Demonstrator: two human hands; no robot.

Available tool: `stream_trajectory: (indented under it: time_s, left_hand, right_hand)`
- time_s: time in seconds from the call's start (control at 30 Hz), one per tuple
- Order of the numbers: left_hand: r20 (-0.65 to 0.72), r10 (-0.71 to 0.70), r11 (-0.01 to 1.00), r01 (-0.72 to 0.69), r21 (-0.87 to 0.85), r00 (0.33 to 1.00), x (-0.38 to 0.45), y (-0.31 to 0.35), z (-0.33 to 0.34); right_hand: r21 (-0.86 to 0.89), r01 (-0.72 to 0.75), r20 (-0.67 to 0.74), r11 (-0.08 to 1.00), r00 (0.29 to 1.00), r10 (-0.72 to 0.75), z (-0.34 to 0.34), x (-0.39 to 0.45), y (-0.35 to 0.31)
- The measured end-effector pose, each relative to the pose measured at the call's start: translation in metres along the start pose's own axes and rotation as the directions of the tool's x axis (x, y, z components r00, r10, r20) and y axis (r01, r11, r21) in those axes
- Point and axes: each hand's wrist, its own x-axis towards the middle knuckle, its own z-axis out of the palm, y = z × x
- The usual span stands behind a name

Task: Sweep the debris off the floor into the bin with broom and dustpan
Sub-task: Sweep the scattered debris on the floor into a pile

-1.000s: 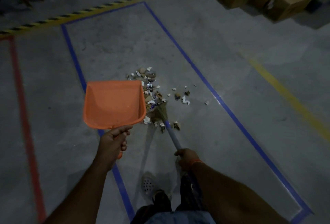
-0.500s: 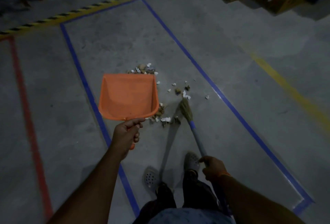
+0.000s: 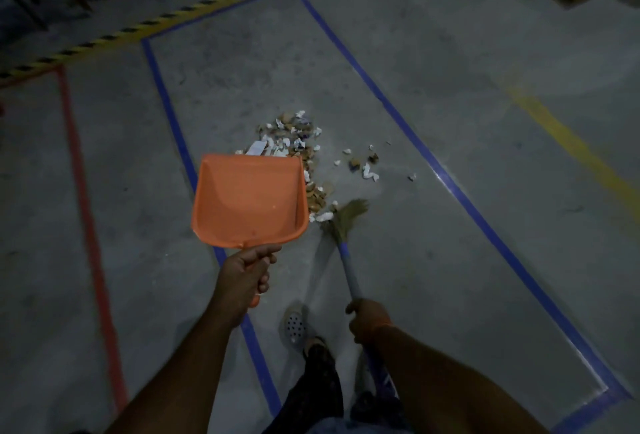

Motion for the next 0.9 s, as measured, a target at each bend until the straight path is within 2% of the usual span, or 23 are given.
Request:
stream_trajectory:
  time_s: [0.27,0.57,0.77,0.9]
  left_hand:
    - [0.017,-0.003,1.0,0.003,0.001,1.0,0.013,0.007,0.013]
    - [0.109,0.043,0.998,-0.047,0.036,0.993,0.066,0.056,0.039]
    - [0.083,0.027,1.0,-0.027,-0.003,0.996,0.083,0.067,0.061]
    - [0.001,0.021,1.0,-0.021,-0.012,1.0,0.096,0.072,0.087]
  right_hand:
    - [0.03,0.083,-0.125,0.996,0.989,-0.079,-0.055,-0.001,0.019]
    - [-0.003,-0.091,-0.286,0.996,0.954,0.086,-0.134,0.004,0.062]
    - [0.005,-0.205,-0.286,0.979,0.938,0.198,-0.183,0.038,0.076]
    - [-0.049,-0.189,-0.201,0.981,0.964,0.176,-0.208,0.073,0.064]
